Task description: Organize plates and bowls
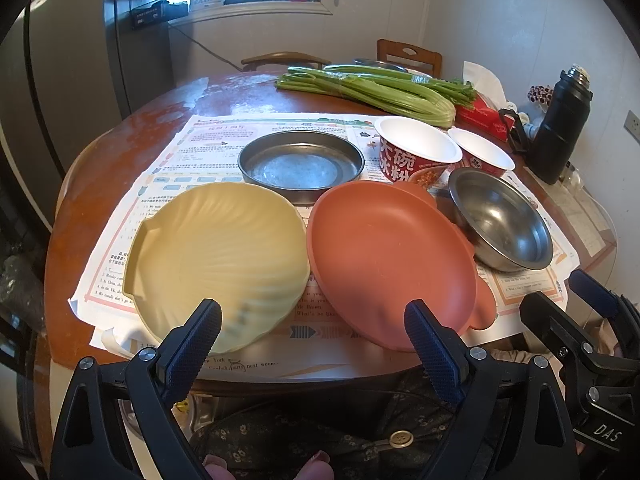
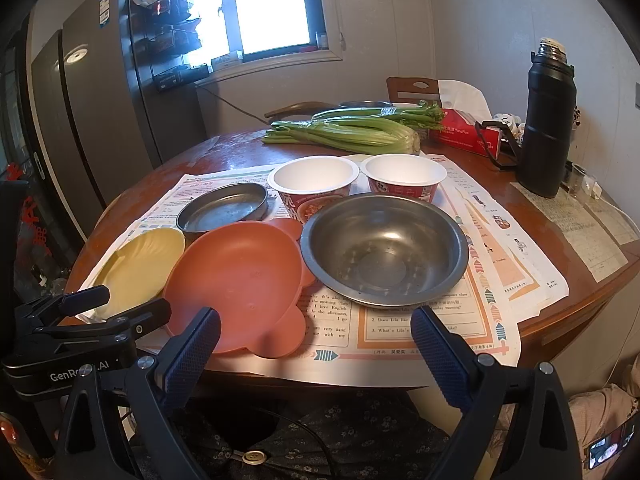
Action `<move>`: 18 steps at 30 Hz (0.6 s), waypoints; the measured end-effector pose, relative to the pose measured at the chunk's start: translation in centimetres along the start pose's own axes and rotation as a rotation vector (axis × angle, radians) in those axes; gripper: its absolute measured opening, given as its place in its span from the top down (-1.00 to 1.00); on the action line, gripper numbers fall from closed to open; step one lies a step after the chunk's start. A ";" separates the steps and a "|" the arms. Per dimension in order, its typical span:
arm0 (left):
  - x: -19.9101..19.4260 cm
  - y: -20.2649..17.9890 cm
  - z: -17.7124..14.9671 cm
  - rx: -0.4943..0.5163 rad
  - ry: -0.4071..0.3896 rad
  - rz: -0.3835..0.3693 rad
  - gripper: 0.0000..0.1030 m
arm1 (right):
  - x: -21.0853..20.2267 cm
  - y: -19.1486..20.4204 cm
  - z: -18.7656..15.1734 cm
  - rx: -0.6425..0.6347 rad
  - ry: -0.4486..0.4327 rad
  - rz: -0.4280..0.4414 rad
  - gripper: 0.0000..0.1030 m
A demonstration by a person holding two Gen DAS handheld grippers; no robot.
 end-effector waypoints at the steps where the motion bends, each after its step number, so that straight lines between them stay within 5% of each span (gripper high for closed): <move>1: 0.0 0.0 0.0 -0.001 0.000 0.001 -0.80 | 0.0 0.0 0.0 0.000 0.000 -0.001 -0.87; 18: -0.5 2.1 0.3 -0.058 -0.014 0.006 -0.80 | -0.2 0.8 0.2 -0.022 -0.009 0.014 -0.87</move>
Point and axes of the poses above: each gripper's, at about its wrist camera, not at the fingertips, and x roughly the way its jaws point, y to its left, z to its top, the point moved 5 cm from there along x, roughly the way its jaws point
